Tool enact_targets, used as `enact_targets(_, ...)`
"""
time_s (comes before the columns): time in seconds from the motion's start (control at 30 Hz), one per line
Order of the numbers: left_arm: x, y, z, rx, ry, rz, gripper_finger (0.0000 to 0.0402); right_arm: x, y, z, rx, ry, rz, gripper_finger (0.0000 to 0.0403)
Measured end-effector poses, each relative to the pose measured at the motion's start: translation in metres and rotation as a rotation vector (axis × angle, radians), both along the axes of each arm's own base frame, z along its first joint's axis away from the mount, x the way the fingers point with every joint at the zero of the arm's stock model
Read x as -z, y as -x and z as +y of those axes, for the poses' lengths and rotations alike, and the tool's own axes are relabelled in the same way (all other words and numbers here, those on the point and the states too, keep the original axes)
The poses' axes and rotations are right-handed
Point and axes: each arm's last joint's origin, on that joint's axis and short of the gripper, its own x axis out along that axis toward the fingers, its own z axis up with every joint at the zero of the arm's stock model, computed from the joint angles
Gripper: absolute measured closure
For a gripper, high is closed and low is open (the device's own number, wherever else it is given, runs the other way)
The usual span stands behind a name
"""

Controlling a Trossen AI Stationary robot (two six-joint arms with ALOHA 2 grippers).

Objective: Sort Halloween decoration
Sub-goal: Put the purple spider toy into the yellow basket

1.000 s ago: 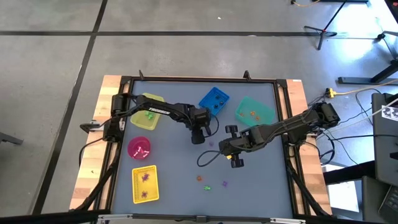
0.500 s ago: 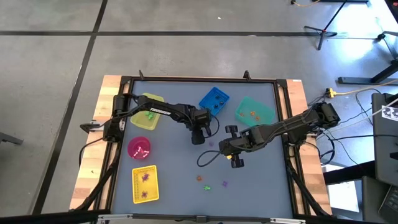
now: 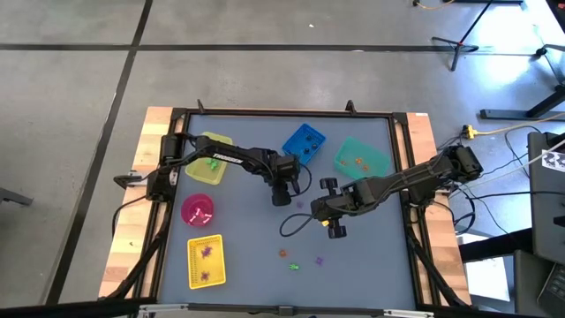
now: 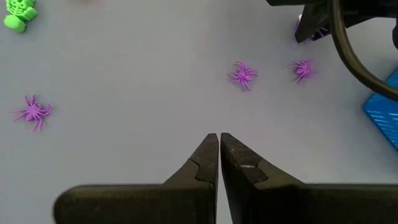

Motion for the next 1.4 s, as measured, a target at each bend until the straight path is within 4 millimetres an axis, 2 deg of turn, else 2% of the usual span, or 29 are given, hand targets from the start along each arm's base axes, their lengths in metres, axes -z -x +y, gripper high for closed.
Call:
enact_targets(0.43,-0.004,0.001,-0.001,0.002,0.008,-0.006,0.0394,0.000,0.000,0.000,0.000,0.000,0.000,0.0386)
enact_targets(0.63,-0.008,0.002,-0.003,0.006,0.004,-0.008,0.0399,0.000,0.000,0.000,0.000,0.000,0.000,0.0386)
enact_targets(0.73,-0.016,0.005,-0.006,0.008,-0.001,-0.007,0.0400,0.000,0.000,0.000,0.000,0.000,0.002,0.0386)
enact_targets(0.9,-0.047,0.019,-0.020,-0.005,0.026,0.008,0.0401,0.000,0.000,0.000,0.000,0.000,0.003,0.0386)
enact_targets(1.0,-0.065,0.033,-0.037,-0.016,0.067,0.065,0.0401,0.000,0.000,0.000,0.000,0.000,0.002,0.0386)
enact_targets(1.13,-0.086,0.055,-0.072,-0.025,0.131,0.149,0.0401,0.000,0.000,0.000,0.000,-0.001,0.000,0.0386)
enact_targets(1.3,-0.099,0.078,-0.131,-0.029,0.175,0.225,0.0401,0.000,0.000,0.000,0.000,-0.001,0.000,0.0386)
enact_targets(1.4,-0.100,0.092,-0.171,-0.026,0.187,0.251,0.0401,0.000,0.000,0.000,-0.001,-0.002,-0.002,0.0386)
